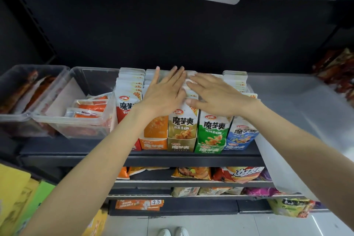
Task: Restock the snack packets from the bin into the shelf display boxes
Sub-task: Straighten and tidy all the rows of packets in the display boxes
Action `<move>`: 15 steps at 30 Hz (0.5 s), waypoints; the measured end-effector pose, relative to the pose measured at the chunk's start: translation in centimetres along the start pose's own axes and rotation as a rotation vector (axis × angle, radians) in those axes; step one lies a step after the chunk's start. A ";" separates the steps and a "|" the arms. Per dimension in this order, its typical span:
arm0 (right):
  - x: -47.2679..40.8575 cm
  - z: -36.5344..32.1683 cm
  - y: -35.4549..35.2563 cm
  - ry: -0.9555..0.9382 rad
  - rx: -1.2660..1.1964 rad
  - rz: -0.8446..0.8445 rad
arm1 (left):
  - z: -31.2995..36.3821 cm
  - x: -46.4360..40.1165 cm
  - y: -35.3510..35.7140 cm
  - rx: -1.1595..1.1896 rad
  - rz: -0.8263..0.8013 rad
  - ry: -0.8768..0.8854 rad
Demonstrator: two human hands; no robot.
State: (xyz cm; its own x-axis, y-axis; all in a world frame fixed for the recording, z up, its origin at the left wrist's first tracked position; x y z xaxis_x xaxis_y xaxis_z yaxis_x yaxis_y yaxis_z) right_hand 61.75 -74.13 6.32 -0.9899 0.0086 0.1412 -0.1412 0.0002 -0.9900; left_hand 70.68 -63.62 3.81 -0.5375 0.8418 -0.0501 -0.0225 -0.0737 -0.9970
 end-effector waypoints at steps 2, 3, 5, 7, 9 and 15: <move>-0.2 0.9 -0.6 -0.004 -0.060 0.051 | -0.5 -0.9 0.0 -0.033 -0.009 -0.005; -0.3 1.4 -0.9 0.002 -0.110 0.065 | -0.6 -1.4 -0.1 -0.036 -0.017 0.000; -0.9 2.3 -1.4 0.021 -0.170 0.076 | -1.0 -2.2 -0.2 -0.024 -0.030 0.014; -2.0 3.1 -1.8 0.041 -0.166 0.044 | -1.3 -3.0 -0.5 -0.018 -0.008 0.032; -3.2 3.7 -2.0 0.034 -0.153 0.040 | -1.5 -3.6 -0.6 -0.035 0.028 0.058; -5.4 4.9 -1.7 0.010 -0.331 0.133 | -2.0 -4.8 -1.0 0.107 0.157 0.101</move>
State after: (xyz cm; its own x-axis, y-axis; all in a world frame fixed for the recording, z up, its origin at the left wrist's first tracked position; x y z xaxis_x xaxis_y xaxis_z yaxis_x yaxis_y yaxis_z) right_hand 67.34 -79.11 7.28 -0.9991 0.0403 0.0124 0.0013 0.3228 -0.9465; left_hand 74.99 -66.48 4.88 -0.4543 0.8644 -0.2154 -0.0378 -0.2603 -0.9648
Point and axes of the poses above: each hand's wrist, its own x-axis away from the middle knuckle, its own y-axis out of the palm, z = x × y, the point moved 4 cm from there along -x, towards the middle knuckle, and after that the axes turned 1 degree about -z, right-handed, at the moved point
